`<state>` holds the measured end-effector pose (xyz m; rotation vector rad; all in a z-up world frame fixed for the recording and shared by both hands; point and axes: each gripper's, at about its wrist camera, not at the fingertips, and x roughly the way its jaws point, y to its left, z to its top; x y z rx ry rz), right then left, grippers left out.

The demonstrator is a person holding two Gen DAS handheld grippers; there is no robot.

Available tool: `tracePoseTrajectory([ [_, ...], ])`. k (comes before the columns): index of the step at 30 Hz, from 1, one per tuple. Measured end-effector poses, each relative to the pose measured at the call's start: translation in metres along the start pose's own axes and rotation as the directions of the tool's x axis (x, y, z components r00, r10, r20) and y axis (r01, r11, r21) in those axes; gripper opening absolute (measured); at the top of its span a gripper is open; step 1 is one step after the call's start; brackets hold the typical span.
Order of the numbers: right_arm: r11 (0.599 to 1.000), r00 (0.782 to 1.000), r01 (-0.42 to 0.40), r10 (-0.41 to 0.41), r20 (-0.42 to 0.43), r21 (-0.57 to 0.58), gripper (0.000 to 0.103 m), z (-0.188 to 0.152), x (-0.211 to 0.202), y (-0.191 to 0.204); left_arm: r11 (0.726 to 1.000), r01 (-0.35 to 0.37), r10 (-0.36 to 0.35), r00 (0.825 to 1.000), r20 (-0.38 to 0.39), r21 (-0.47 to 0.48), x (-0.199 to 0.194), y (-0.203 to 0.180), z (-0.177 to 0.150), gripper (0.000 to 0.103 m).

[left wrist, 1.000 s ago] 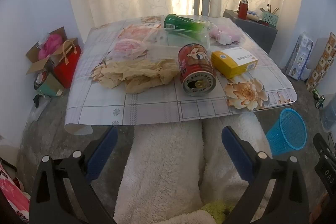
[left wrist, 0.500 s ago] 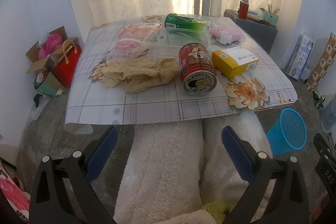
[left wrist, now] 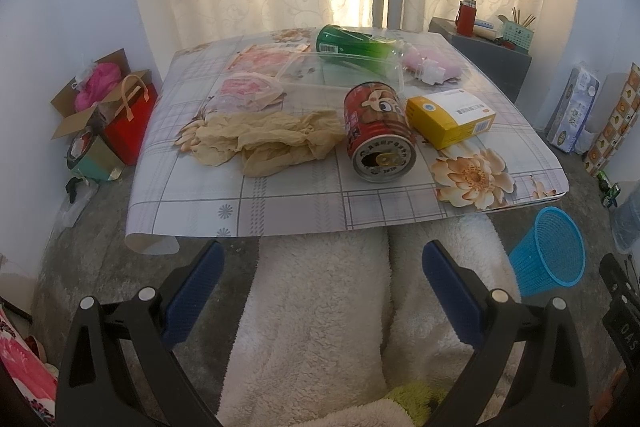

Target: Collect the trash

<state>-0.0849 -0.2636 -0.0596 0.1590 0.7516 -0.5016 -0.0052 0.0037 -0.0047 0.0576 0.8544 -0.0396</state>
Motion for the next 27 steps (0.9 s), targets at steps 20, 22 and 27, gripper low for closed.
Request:
tracePoseTrajectory([
  [20, 1.000, 0.999, -0.018, 0.018, 0.029, -0.019, 0.095, 0.004, -0.006, 0.003, 1.000, -0.005, 0.005, 1.000, 0.002, -0.029, 0.000, 0.009, 0.005, 0.097],
  [22, 1.000, 0.999, -0.023, 0.024, 0.041, -0.018, 0.095, 0.006, -0.006, 0.004, 0.999, -0.004, 0.004, 1.000, 0.006, -0.032, 0.000, 0.011, 0.006, 0.097],
  [27, 0.999, 0.997, -0.051, 0.052, 0.052, -0.017, 0.095, 0.007, -0.004, 0.006, 0.999, -0.003, 0.004, 1.000, 0.015, -0.043, 0.002, 0.017, 0.009, 0.097],
])
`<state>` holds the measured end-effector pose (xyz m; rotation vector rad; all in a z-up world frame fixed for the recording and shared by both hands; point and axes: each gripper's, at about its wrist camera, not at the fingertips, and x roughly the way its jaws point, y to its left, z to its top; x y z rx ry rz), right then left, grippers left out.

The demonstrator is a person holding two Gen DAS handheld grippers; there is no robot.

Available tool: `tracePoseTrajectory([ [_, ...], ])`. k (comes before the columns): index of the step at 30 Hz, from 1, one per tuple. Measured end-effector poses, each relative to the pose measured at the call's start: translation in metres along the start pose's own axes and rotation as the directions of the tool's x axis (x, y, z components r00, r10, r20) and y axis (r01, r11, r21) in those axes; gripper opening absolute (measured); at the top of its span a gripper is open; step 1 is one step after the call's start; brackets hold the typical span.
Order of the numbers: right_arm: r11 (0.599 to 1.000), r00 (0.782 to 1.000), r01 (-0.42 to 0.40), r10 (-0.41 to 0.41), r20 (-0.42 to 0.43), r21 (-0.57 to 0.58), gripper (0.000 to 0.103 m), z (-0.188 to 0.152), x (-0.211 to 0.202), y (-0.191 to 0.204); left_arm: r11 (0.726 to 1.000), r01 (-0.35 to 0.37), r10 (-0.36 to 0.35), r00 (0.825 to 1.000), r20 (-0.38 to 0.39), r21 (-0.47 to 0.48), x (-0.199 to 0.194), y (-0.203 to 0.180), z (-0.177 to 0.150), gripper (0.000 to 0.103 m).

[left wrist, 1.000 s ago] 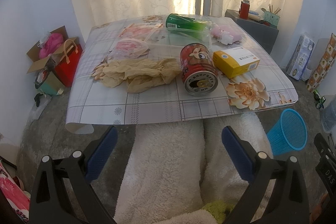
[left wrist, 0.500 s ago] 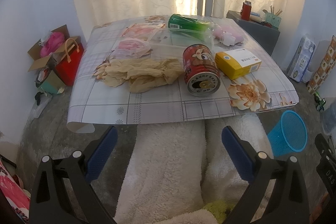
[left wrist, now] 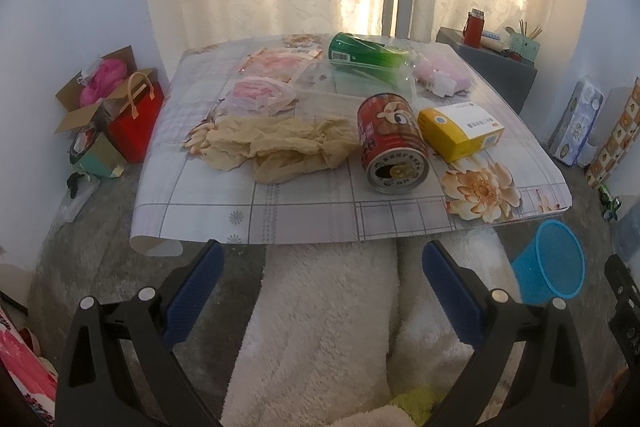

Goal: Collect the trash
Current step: 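Move the right tool toward the yellow-and-white medicine box and open it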

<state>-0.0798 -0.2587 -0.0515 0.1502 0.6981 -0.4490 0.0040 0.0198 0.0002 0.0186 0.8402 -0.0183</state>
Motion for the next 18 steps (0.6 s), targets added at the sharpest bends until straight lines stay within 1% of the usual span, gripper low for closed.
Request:
tracePoseTrajectory([
  [5, 1.000, 1.000, -0.024, 0.024, -0.001, -0.016, 0.095, 0.003, 0.007, 0.007, 1.000, -0.011, 0.010, 1.000, -0.007, -0.017, 0.009, 0.008, 0.007, 0.097],
  [7, 0.999, 1.000, -0.020, 0.020, 0.001, -0.026, 0.095, 0.005, 0.012, 0.012, 1.000, -0.009, 0.009, 1.000, -0.010, -0.027, 0.014, 0.013, 0.011, 0.097],
  [10, 0.998, 0.998, -0.058, 0.058, 0.006, -0.032, 0.095, 0.011, 0.021, 0.018, 1.000, -0.019, 0.019, 1.000, -0.006, -0.025, 0.022, 0.019, 0.018, 0.097],
  [13, 0.995, 0.996, -0.088, 0.090, 0.030, -0.048, 0.095, 0.021, 0.028, 0.025, 1.000, -0.011, 0.011, 1.000, 0.019, -0.021, 0.028, 0.025, 0.027, 0.097],
  [15, 0.989, 0.990, -0.126, 0.131, 0.060, -0.079, 0.095, 0.033, 0.035, 0.033, 1.000, 0.003, -0.002, 0.999, 0.032, -0.030, 0.032, 0.029, 0.032, 0.097],
  [18, 0.981, 0.980, -0.161, 0.172, 0.101, -0.108, 0.095, 0.048, 0.043, 0.042, 0.995, 0.081, -0.078, 0.996, 0.053, -0.054, 0.039, 0.040, 0.041, 0.097],
])
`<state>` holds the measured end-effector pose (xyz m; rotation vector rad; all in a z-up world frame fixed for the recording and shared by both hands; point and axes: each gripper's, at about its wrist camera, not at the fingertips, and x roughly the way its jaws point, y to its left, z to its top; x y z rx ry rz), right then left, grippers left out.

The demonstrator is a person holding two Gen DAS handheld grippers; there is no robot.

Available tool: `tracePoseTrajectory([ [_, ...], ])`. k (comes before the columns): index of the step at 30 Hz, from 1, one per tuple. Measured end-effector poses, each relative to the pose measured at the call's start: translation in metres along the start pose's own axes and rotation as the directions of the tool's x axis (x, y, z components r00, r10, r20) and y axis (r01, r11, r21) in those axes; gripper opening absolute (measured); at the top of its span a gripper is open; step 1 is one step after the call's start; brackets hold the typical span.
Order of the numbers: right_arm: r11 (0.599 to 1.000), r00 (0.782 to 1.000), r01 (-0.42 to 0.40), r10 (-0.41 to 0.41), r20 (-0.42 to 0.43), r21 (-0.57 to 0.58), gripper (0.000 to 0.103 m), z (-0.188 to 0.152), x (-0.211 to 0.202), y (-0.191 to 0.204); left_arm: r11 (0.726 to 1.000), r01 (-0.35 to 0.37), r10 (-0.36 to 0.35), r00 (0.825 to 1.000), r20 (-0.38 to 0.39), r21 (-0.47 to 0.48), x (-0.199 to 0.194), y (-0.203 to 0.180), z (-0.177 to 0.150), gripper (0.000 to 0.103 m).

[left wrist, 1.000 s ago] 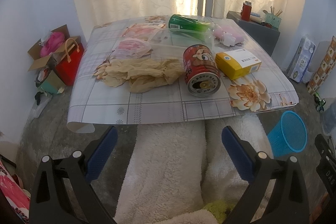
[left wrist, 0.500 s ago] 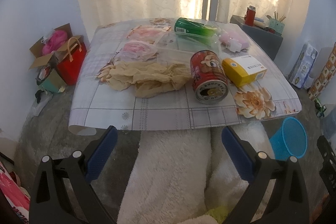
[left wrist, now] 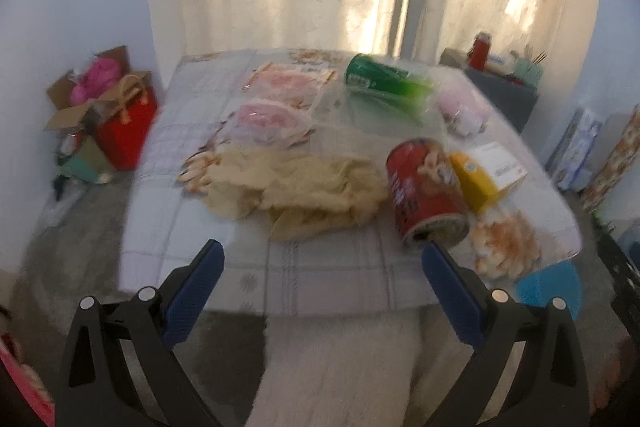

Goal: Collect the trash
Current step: 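Move the right tool toward the yellow-and-white medicine box and open it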

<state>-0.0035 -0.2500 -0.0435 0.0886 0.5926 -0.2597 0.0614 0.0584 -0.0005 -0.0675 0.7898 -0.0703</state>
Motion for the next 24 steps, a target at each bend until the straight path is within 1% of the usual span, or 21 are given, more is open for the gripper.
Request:
tracePoseTrajectory([
  [1, 0.999, 0.999, -0.032, 0.032, 0.013, -0.004, 0.095, 0.006, 0.006, 0.001, 0.999, 0.038, -0.038, 0.999, 0.013, -0.019, 0.002, 0.006, 0.004, 0.097],
  [3, 0.996, 0.995, -0.093, 0.093, 0.020, 0.004, 0.095, 0.015, 0.015, 0.000, 0.994, 0.090, -0.087, 0.995, 0.045, -0.060, 0.004, 0.014, 0.008, 0.097],
  [4, 0.992, 0.992, -0.122, 0.122, 0.023, 0.013, 0.095, 0.021, 0.022, -0.001, 0.992, 0.100, -0.096, 0.994, 0.054, -0.077, 0.005, 0.017, 0.009, 0.097],
  [6, 0.990, 0.990, -0.137, 0.137, 0.025, 0.021, 0.095, 0.028, 0.031, -0.002, 0.987, 0.119, -0.112, 0.991, 0.067, -0.106, 0.009, 0.022, 0.013, 0.097],
  [8, 0.986, 0.987, -0.161, 0.161, 0.002, 0.034, 0.095, 0.034, 0.043, -0.005, 0.984, 0.132, -0.124, 0.990, 0.066, -0.122, 0.014, 0.026, 0.017, 0.097],
  [9, 0.982, 0.983, -0.180, 0.182, -0.024, 0.053, 0.095, 0.037, 0.050, -0.007, 0.983, 0.135, -0.127, 0.990, 0.068, -0.123, 0.015, 0.026, 0.017, 0.097],
  [11, 0.971, 0.971, -0.221, 0.228, -0.076, 0.094, 0.095, 0.039, 0.062, -0.011, 0.980, 0.153, -0.144, 0.986, 0.080, -0.129, 0.019, 0.029, 0.019, 0.097],
  [12, 0.957, 0.956, -0.256, 0.272, -0.115, 0.135, 0.095, 0.041, 0.071, -0.014, 0.979, 0.156, -0.146, 0.986, 0.081, -0.133, 0.021, 0.031, 0.020, 0.097],
  [13, 0.948, 0.946, -0.277, 0.298, -0.130, 0.159, 0.095, 0.041, 0.073, -0.016, 0.977, 0.163, -0.153, 0.985, 0.077, -0.137, 0.025, 0.031, 0.021, 0.097],
  [14, 0.928, 0.923, -0.314, 0.348, -0.163, 0.203, 0.095, 0.039, 0.081, -0.019, 0.976, 0.169, -0.161, 0.984, 0.071, -0.139, 0.028, 0.031, 0.022, 0.097],
  [15, 0.918, 0.911, -0.326, 0.369, -0.185, 0.226, 0.095, 0.038, 0.087, -0.020, 0.974, 0.173, -0.165, 0.984, 0.064, -0.144, 0.033, 0.031, 0.024, 0.097],
  [16, 0.911, 0.898, -0.321, 0.379, -0.222, 0.258, 0.095, 0.034, 0.097, -0.021, 0.973, 0.175, -0.168, 0.984, 0.058, -0.150, 0.036, 0.031, 0.025, 0.097],
  [18, 0.916, 0.890, -0.280, 0.360, -0.279, 0.287, 0.095, 0.030, 0.110, -0.023, 0.969, 0.186, -0.179, 0.982, 0.053, -0.165, 0.042, 0.032, 0.028, 0.097],
  [19, 0.918, 0.879, -0.265, 0.356, -0.318, 0.294, 0.095, 0.028, 0.118, -0.022, 0.964, 0.199, -0.193, 0.980, 0.054, -0.175, 0.045, 0.033, 0.030, 0.097],
  [22, 0.918, 0.843, -0.243, 0.360, -0.400, 0.315, 0.095, 0.021, 0.131, -0.022, 0.961, 0.210, -0.203, 0.978, 0.058, -0.182, 0.050, 0.036, 0.030, 0.097],
  [24, 0.926, 0.835, -0.219, 0.342, -0.432, 0.309, 0.095, 0.018, 0.138, -0.020, 0.963, 0.206, -0.199, 0.978, 0.058, -0.176, 0.052, 0.037, 0.029, 0.097],
])
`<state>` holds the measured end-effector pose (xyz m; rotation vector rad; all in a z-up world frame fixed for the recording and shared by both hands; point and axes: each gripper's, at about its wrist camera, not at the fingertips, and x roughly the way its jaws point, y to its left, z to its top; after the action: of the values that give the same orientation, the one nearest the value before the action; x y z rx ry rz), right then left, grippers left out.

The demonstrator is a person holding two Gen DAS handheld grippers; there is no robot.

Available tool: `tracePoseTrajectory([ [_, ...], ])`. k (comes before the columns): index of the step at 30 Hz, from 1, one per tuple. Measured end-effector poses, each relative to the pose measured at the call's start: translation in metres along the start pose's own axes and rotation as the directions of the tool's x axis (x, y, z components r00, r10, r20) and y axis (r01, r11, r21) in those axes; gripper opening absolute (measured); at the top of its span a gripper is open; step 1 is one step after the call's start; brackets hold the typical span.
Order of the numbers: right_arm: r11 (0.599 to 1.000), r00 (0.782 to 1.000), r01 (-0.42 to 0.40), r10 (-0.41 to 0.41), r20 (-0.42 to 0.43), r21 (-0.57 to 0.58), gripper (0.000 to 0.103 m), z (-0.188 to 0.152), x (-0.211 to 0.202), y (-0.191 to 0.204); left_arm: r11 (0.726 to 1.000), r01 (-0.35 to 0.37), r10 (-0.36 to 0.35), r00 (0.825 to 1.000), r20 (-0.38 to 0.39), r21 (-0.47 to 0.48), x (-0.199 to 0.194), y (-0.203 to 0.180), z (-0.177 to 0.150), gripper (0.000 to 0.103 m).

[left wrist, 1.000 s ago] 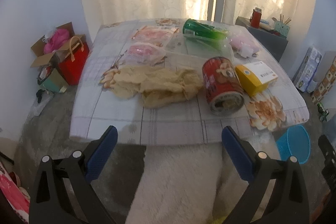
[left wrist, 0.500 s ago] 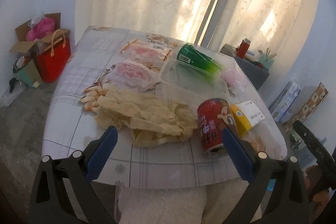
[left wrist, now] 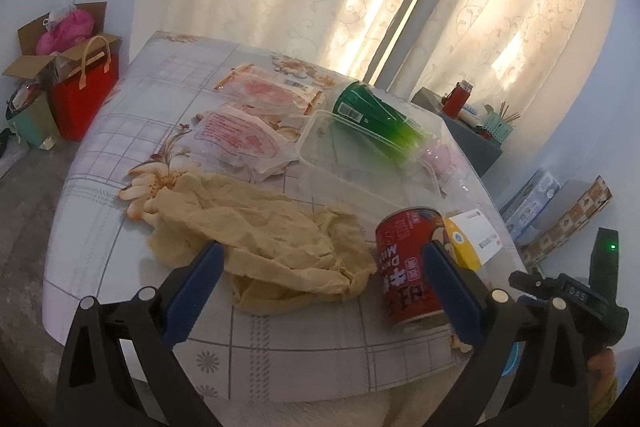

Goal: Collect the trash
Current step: 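Move the right tool toward the yellow-and-white medicine box and open it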

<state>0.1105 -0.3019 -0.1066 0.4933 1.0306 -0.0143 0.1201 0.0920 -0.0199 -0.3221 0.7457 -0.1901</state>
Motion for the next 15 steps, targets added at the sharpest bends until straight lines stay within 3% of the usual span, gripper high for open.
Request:
tracePoseTrajectory([
  [3, 0.996, 0.997, 0.082, -0.083, -0.006, -0.034, 0.095, 0.002, 0.006, 0.004, 1.000, -0.002, 0.002, 1.000, 0.001, -0.006, 0.000, 0.005, -0.001, 0.097],
  [8, 0.987, 0.987, 0.133, -0.140, -0.083, -0.090, 0.095, 0.004, 0.016, 0.013, 0.999, 0.004, -0.004, 1.000, 0.012, -0.034, -0.004, 0.017, -0.005, 0.097],
  [11, 0.991, 0.987, 0.107, -0.116, -0.109, -0.085, 0.095, 0.006, 0.013, 0.006, 0.999, 0.012, -0.011, 1.000, 0.017, -0.050, -0.007, 0.023, -0.007, 0.097],
  [15, 0.999, 0.998, 0.028, -0.030, -0.063, -0.028, 0.095, 0.005, 0.003, -0.010, 0.998, 0.015, -0.014, 1.000, 0.017, -0.056, -0.010, 0.028, -0.008, 0.097],
])
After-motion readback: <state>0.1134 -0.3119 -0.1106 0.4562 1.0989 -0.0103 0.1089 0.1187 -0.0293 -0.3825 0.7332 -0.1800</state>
